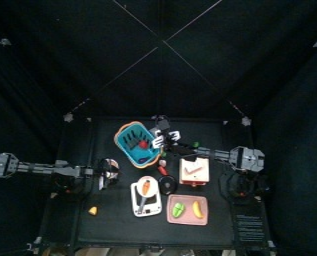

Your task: Grab cleaver with other hand

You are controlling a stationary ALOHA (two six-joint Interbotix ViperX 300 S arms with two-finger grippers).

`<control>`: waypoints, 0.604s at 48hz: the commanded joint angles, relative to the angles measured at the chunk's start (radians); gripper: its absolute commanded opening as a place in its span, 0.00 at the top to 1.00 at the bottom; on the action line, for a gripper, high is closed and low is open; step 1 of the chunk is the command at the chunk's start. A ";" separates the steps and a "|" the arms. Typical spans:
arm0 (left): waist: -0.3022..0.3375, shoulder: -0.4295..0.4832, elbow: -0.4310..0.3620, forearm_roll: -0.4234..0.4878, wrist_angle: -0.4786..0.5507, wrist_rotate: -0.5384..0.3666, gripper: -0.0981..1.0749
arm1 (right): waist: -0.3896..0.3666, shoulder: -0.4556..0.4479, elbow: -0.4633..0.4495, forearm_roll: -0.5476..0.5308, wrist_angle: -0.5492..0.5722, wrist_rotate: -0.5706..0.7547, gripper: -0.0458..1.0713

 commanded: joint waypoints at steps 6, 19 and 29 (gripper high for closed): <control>0.002 0.002 -0.012 0.002 -0.003 0.002 0.19 | 0.031 -0.089 -0.026 -0.026 0.035 -0.002 0.62; 0.002 0.002 -0.011 0.002 -0.002 0.002 0.19 | 0.095 -0.130 -0.025 -0.048 0.124 0.002 0.62; 0.002 0.002 -0.014 0.003 -0.009 0.003 0.19 | 0.170 -0.166 -0.025 -0.071 0.155 0.000 0.62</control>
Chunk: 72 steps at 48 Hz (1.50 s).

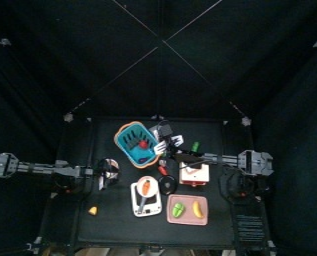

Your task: Grab cleaver with other hand

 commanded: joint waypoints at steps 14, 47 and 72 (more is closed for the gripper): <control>-0.002 0.002 -0.017 0.003 -0.011 0.002 0.19 | 0.137 -0.150 -0.008 -0.086 0.098 0.002 0.62; -0.005 -0.049 0.003 0.046 -0.061 0.002 0.19 | 0.364 -0.322 0.285 -0.328 -0.078 0.252 0.62; -0.005 -0.049 0.015 0.173 -0.278 0.005 0.19 | 0.388 -0.318 0.396 -0.566 -0.354 0.354 0.62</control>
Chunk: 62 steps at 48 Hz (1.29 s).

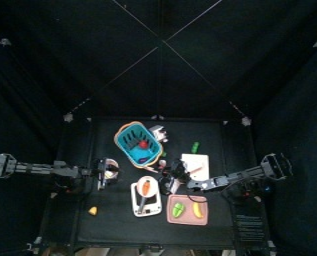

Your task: Grab cleaver with other hand

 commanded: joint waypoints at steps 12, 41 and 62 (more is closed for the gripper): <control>0.011 0.015 0.015 0.147 -0.235 0.032 0.19 | 0.011 -0.003 -0.012 -0.160 -0.078 0.109 0.62; 0.044 0.179 -0.041 0.101 -0.345 0.049 0.19 | 0.018 0.075 -0.071 -0.215 -0.133 0.117 0.62; 0.049 0.296 -0.063 0.114 -0.417 0.054 0.20 | 0.025 0.087 -0.100 -0.238 -0.135 0.115 0.62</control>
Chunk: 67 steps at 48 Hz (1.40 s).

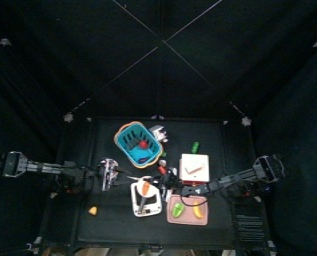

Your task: Grab cleaver with other hand

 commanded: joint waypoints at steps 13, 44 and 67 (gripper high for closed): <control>0.008 0.052 -0.052 0.003 -0.028 0.002 0.28 | 0.006 -0.017 -0.031 -0.017 -0.002 0.000 0.62; 0.009 0.055 -0.043 0.014 -0.041 -0.002 0.61 | 0.002 -0.012 -0.021 0.006 0.000 0.002 0.62; 0.009 0.052 -0.040 0.014 -0.041 -0.002 0.61 | 0.000 -0.012 -0.011 0.043 0.000 0.003 0.62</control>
